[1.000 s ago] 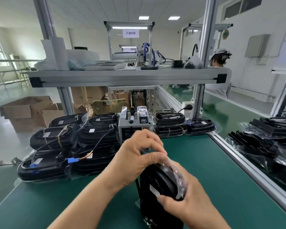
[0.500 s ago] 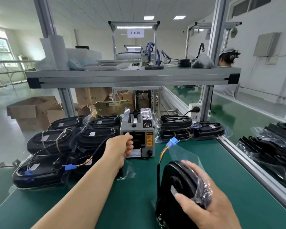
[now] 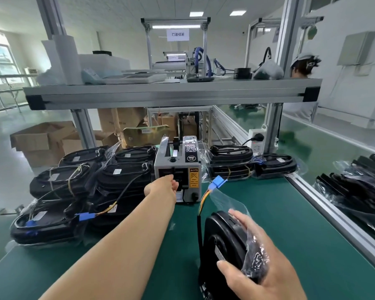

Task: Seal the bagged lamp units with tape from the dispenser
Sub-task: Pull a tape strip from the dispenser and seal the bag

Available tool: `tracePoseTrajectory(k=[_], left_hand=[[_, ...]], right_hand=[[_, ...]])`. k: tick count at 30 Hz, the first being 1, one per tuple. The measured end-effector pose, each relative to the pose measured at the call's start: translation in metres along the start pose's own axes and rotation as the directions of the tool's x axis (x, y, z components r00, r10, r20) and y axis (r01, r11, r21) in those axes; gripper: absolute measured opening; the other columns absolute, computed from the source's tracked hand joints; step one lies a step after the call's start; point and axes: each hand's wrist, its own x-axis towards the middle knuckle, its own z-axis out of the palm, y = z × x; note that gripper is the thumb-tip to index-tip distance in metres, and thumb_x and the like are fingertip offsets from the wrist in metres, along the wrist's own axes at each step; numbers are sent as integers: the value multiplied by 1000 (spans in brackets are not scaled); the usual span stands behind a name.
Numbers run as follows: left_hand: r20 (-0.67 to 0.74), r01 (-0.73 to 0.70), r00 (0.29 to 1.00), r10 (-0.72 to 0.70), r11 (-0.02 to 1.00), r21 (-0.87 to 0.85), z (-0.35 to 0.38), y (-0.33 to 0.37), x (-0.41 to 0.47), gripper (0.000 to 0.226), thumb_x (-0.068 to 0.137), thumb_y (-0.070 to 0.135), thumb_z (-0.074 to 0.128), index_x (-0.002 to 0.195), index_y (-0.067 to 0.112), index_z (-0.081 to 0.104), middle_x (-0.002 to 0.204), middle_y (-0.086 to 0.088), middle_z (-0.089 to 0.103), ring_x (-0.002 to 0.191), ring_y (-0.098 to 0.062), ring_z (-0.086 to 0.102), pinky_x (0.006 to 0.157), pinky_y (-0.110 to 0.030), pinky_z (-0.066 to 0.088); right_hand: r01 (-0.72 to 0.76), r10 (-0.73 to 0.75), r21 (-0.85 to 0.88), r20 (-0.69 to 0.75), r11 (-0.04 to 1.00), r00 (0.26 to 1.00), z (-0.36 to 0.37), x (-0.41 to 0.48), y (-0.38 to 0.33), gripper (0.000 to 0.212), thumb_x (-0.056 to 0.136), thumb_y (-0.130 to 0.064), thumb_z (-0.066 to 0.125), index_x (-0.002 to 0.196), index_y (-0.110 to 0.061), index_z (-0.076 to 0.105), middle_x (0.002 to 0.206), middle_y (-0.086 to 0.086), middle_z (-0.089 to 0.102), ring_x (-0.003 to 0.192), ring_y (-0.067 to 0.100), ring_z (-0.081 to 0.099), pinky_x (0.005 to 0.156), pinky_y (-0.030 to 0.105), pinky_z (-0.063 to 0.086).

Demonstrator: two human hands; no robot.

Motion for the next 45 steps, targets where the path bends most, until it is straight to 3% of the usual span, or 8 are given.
tracePoseTrajectory(k=[5, 10, 13, 16, 18, 20, 27, 45], left_hand=[[46, -72, 996, 73, 997, -31, 7, -1, 0, 23, 95, 6, 54, 74, 11, 47, 32, 5, 49, 26, -5, 46, 32, -13, 36], [-86, -123, 990, 115, 989, -88, 4, -4, -31, 25, 85, 4, 65, 69, 12, 48, 55, 1, 51, 43, -8, 43, 43, -19, 35], [248, -202, 952, 182, 978, 59, -23, -2, -74, 20, 83, 12, 73, 71, 16, 58, 55, 5, 52, 46, -5, 47, 44, -17, 41], [616, -315, 773, 151, 934, 167, -59, 5, -130, 22, 64, 25, 85, 66, 19, 64, 62, 3, 54, 52, -7, 50, 50, -18, 46], [739, -396, 665, 111, 891, 223, -71, 4, -163, 21, 59, 27, 88, 65, 20, 69, 64, 2, 54, 57, -7, 50, 57, -19, 47], [771, -459, 630, 95, 846, 272, -72, 0, -185, 17, 61, 27, 85, 63, 18, 71, 63, 3, 55, 59, -8, 47, 62, -21, 44], [718, -541, 684, 128, 749, 382, -52, -6, -200, 21, 72, 18, 82, 56, 18, 68, 57, 0, 47, 56, -11, 36, 62, -28, 32], [663, -516, 738, 128, 740, 432, -47, -13, -194, 13, 68, 20, 78, 66, 13, 68, 52, 7, 57, 45, -1, 50, 51, -19, 43]], right_hand=[[-4, 4, -10, 0, 1000, 1000, 1, 0, -4, 83, 62, -9, 90, 131, -41, 56, 108, -48, 59, 96, -26, 57, 74, -10, 35], [-28, 28, 26, 10, 999, 1000, 0, -2, -5, 81, 65, -5, 87, 130, -43, 57, 109, -42, 63, 99, -21, 60, 77, -7, 38], [-21, 21, 51, 15, 998, 1000, -1, -2, -4, 78, 66, -10, 88, 129, -44, 58, 114, -38, 64, 104, -18, 60, 79, -5, 39], [-21, 20, 63, 27, 998, 999, -1, -2, -4, 77, 64, -22, 85, 130, -47, 55, 114, -41, 61, 103, -16, 61, 79, -4, 40], [-23, 20, 67, 39, 998, 999, 0, -1, -4, 74, 64, -25, 81, 130, -46, 55, 113, -37, 64, 102, -14, 63, 79, -3, 41], [-18, 14, 75, 55, 997, 998, 1, -2, -4, 72, 64, -22, 80, 129, -43, 56, 111, -31, 68, 99, -9, 66, 78, -1, 43], [3, -9, 88, 66, 996, 998, 6, -5, -3, 71, 67, -20, 79, 129, -45, 55, 118, -26, 67, 109, -2, 65, 85, 6, 45], [29, -38, 124, 72, 992, 997, 8, -3, -1, 71, 70, -18, 78, 127, -53, 54, 123, -18, 68, 114, 6, 65, 91, 14, 49]])
